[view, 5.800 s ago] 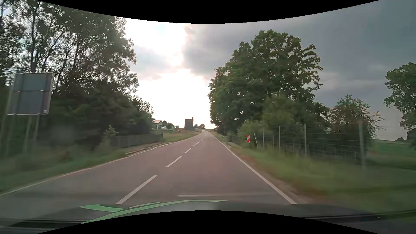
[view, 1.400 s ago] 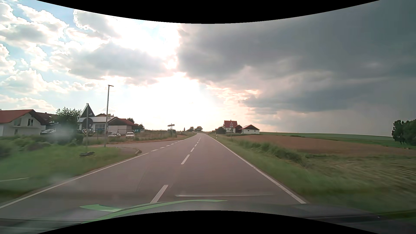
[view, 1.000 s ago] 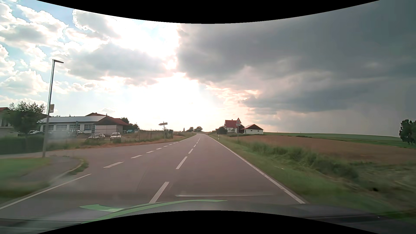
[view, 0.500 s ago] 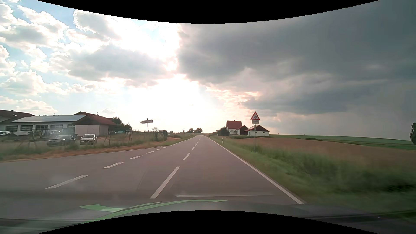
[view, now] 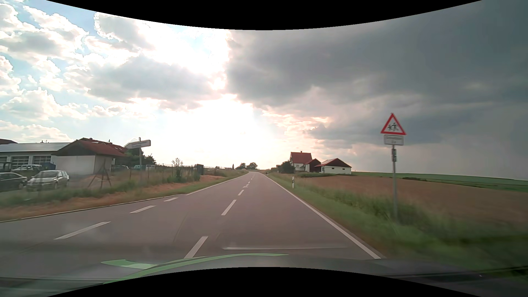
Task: Follow the waypoints while adhering to traffic rules and regulations
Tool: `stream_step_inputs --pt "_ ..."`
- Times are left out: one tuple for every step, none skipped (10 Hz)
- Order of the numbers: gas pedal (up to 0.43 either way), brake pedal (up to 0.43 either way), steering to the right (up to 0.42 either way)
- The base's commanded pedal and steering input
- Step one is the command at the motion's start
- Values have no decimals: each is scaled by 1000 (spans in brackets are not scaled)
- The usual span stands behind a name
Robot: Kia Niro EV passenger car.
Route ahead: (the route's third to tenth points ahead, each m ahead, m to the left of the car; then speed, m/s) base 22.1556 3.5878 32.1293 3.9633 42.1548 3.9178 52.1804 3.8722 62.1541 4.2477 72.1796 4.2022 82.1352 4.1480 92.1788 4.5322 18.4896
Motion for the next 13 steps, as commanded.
stream_step_inputs --pt "189 0 -2" --pt "189 0 -3" --pt "189 0 -3" --pt "189 0 -3" --pt "189 0 -3" --pt "189 0 -3" --pt "189 0 -3" --pt "189 0 -3" --pt "189 0 -3" --pt "189 0 -2" --pt "189 0 -2" --pt "197 0 -2" --pt "197 0 -1"
